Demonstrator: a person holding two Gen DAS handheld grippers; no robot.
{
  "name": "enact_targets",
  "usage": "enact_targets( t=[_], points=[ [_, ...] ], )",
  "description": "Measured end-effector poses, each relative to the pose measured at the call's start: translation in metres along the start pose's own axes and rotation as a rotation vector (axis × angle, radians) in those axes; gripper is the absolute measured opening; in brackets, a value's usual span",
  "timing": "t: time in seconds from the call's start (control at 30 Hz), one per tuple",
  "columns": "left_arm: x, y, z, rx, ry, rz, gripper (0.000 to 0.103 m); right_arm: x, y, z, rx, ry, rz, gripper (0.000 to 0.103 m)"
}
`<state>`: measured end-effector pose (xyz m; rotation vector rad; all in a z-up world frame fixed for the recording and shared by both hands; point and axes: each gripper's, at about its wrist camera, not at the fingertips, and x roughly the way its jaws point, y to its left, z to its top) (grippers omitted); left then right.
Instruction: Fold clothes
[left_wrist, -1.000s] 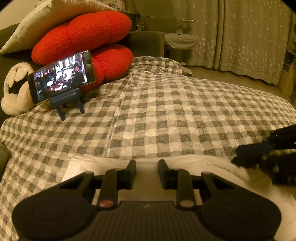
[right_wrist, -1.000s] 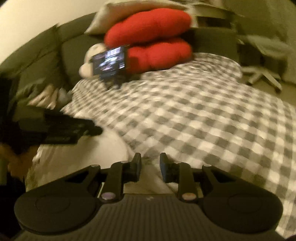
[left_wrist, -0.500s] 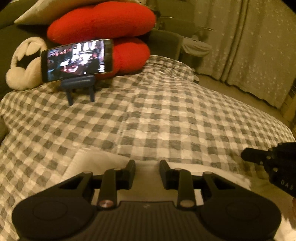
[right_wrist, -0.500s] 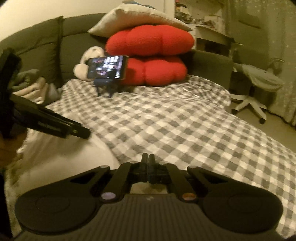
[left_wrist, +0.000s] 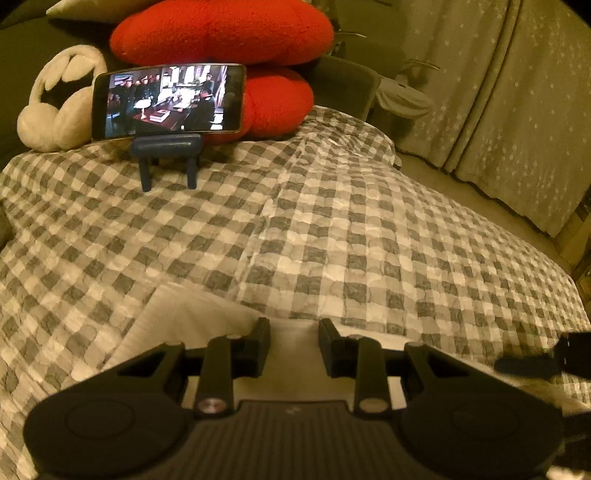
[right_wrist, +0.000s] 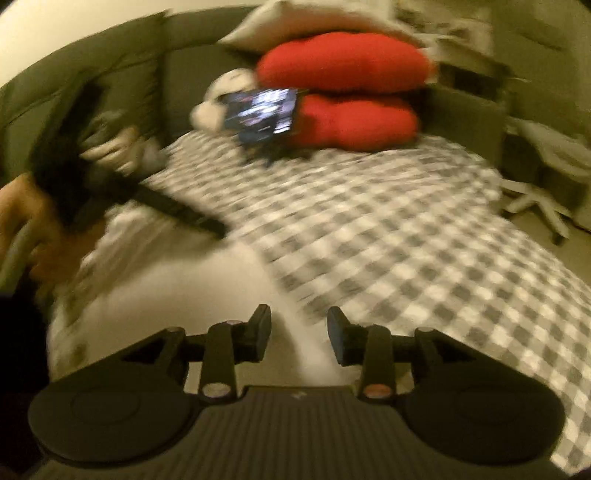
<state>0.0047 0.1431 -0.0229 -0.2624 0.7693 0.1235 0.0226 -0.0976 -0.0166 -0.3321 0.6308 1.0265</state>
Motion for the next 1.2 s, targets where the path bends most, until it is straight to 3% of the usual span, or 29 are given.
enact_targets(
  t=[0.17,0.37,0.43,0.47,0.5,0.7,0.9,1.13,1.2],
  points=[
    [-0.001,-0.002,-0.001,0.009,-0.003,0.006,0.030,0.005,0.012,-0.003,-0.064,0.033,0.001,0.038],
    [-0.001,-0.004,-0.002,0.015,-0.003,0.012,0.030,0.004,-0.003,0.001,0.036,-0.013,0.016,0.038],
    [-0.001,-0.004,-0.001,0.018,-0.003,0.013,0.030,0.011,-0.003,0.001,0.044,0.004,0.007,0.025],
    [-0.001,-0.004,-0.001,0.018,-0.003,0.013,0.030,0.013,-0.002,0.000,0.038,0.007,0.000,0.010],
    [-0.001,-0.003,-0.001,0.015,-0.003,0.011,0.030,0.014,0.000,0.001,0.027,0.001,-0.004,0.009],
    [-0.001,-0.003,0.000,0.016,-0.009,0.032,0.030,-0.004,-0.015,0.015,0.103,-0.094,-0.078,0.008],
    [-0.005,-0.003,0.000,0.048,-0.042,0.125,0.030,0.025,-0.014,0.009,0.119,-0.010,-0.168,0.008],
    [-0.006,0.005,0.005,0.050,-0.040,0.121,0.031,0.027,-0.016,0.009,0.124,-0.014,-0.179,0.008],
    [-0.012,0.005,0.007,0.110,-0.068,0.138,0.040,0.023,-0.013,0.010,0.111,-0.026,-0.175,0.008]
  ],
)
